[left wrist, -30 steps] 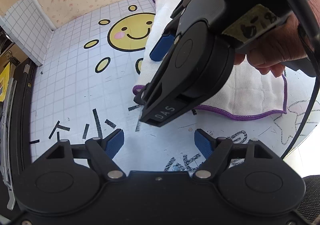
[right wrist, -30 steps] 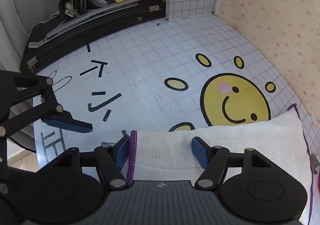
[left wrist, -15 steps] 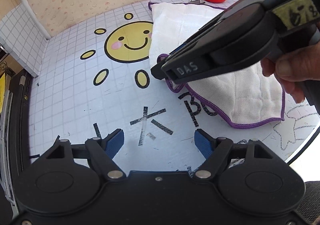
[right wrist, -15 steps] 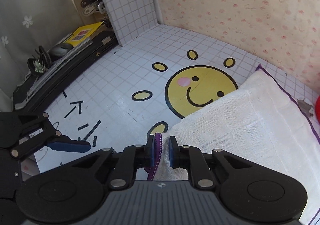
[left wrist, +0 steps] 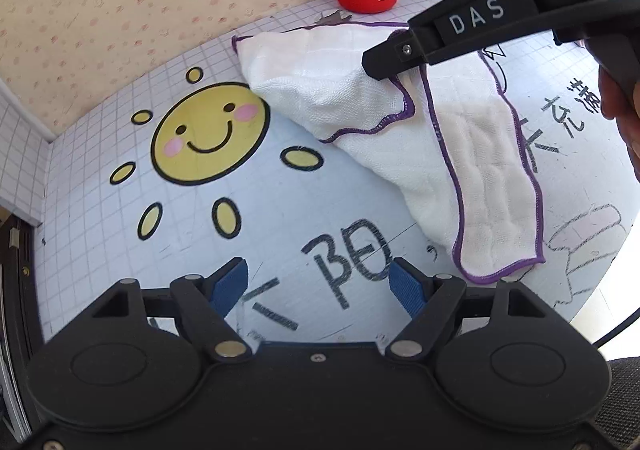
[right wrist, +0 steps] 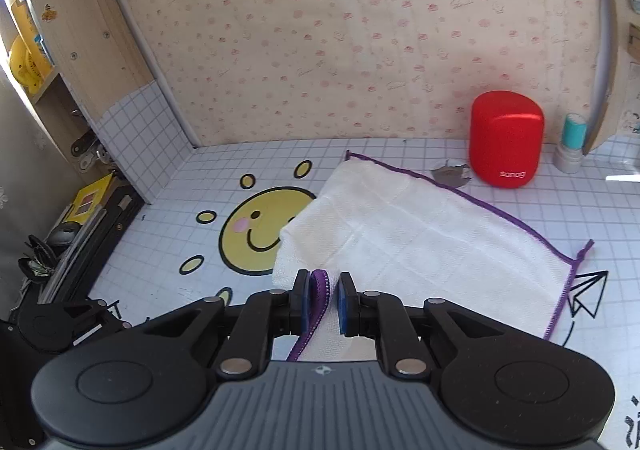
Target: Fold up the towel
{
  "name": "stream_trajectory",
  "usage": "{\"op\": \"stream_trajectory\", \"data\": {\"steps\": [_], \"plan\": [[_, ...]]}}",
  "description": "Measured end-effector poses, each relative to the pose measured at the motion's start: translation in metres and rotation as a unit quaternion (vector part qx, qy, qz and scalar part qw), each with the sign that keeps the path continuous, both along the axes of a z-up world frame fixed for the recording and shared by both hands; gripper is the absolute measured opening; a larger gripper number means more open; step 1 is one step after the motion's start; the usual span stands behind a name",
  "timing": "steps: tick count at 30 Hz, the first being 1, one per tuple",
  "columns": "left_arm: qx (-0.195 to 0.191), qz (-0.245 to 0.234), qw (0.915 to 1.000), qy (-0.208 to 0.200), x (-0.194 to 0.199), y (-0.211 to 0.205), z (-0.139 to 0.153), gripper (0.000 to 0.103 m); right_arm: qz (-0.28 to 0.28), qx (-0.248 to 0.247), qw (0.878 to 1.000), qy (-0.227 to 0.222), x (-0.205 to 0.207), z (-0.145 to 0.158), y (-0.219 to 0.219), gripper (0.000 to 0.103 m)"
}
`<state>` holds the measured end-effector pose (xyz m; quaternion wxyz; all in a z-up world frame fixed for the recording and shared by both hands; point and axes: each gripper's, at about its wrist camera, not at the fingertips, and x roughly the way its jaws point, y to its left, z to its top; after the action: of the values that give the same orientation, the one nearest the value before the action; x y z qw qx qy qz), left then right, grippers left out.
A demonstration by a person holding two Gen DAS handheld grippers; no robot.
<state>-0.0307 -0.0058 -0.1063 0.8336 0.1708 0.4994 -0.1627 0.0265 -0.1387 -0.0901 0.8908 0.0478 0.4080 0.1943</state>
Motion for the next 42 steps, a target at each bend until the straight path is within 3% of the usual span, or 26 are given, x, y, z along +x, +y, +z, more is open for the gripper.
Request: {"op": "stream_trajectory", "data": {"steps": [11, 17, 19, 27, 37, 42], "plan": [[0.003, -0.051, 0.9986, -0.008, 0.007, -0.031, -0.002, 0.079, -0.066, -0.037, 0.997, 0.03, -0.003, -0.019, -0.037, 0.013], [0.003, -0.055, 0.9985, -0.006, 0.009, -0.035, -0.002, 0.079, -0.087, -0.076, 0.993, 0.038, -0.003, -0.022, -0.05, 0.035], [0.003, -0.052, 0.9986, -0.006, 0.01, -0.036, -0.002, 0.079, -0.074, -0.088, 0.993, 0.02, -0.007, -0.017, -0.052, 0.039], [0.01, -0.046, 0.9989, -0.007, 0.013, -0.036, -0.002, 0.079, 0.075, -0.103, 0.992, -0.009, -0.006, -0.014, -0.021, 0.04], [0.019, -0.046, 0.9987, -0.01, 0.018, -0.04, -0.003, 0.079, 0.117, -0.165, 0.979, 0.008, 0.006, -0.04, -0.003, 0.04], [0.022, -0.047, 0.9986, -0.007, 0.016, -0.04, -0.005, 0.079, 0.116, -0.15, 0.982, 0.017, 0.011, -0.045, -0.01, 0.04]]}}
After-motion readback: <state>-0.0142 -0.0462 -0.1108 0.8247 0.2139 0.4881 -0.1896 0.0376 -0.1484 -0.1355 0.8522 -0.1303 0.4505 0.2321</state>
